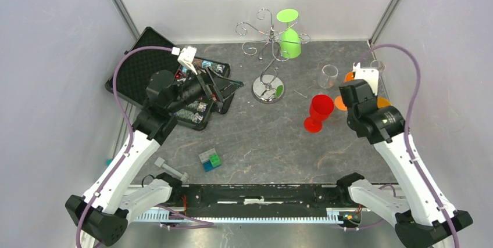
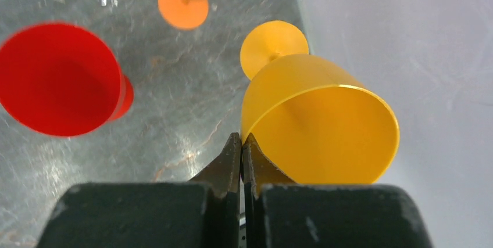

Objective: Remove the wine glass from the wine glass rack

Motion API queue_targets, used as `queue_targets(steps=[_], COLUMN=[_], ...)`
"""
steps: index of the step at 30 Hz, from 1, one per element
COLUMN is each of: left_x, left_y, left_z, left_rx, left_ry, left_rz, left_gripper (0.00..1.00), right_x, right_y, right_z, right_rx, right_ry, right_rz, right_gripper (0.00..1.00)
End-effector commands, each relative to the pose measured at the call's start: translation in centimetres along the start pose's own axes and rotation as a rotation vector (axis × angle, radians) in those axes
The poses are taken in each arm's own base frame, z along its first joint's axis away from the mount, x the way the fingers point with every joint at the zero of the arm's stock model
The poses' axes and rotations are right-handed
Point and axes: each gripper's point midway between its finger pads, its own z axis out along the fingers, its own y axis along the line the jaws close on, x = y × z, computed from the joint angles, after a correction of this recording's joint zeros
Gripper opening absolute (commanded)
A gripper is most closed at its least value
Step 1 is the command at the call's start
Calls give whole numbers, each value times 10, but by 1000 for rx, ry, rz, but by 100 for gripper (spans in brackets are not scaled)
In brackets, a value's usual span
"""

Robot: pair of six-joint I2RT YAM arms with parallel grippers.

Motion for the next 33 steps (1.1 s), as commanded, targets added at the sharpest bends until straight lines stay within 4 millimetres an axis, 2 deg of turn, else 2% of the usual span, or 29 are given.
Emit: queue_targets(steps=[1, 6, 13, 26, 30, 33], left_x=[-11, -11, -10, -9, -9, -9], left_y=[-4, -4, -3, 0, 1, 3], left_z=[1, 1, 0, 0, 0, 1], left_rx=[7, 6, 2, -9, -15, -32], left_ry=[-22, -21, -19, -14, -14, -12], left_rz=[63, 62, 66, 72, 68, 59], left_gripper=[100, 100, 100, 100, 100, 100], right_x=[30, 53, 71, 70, 67, 54], right_y=[28, 63, 85, 84, 82, 78], right_z=[7, 17, 36, 59, 61, 58], right_rx=[-123, -260, -302, -315, -320, -319], right_ry=[69, 102, 148, 177, 178, 148], right_rz=[10, -1, -31, -42, -42, -24], right_gripper=[0, 1, 3, 8, 17, 28])
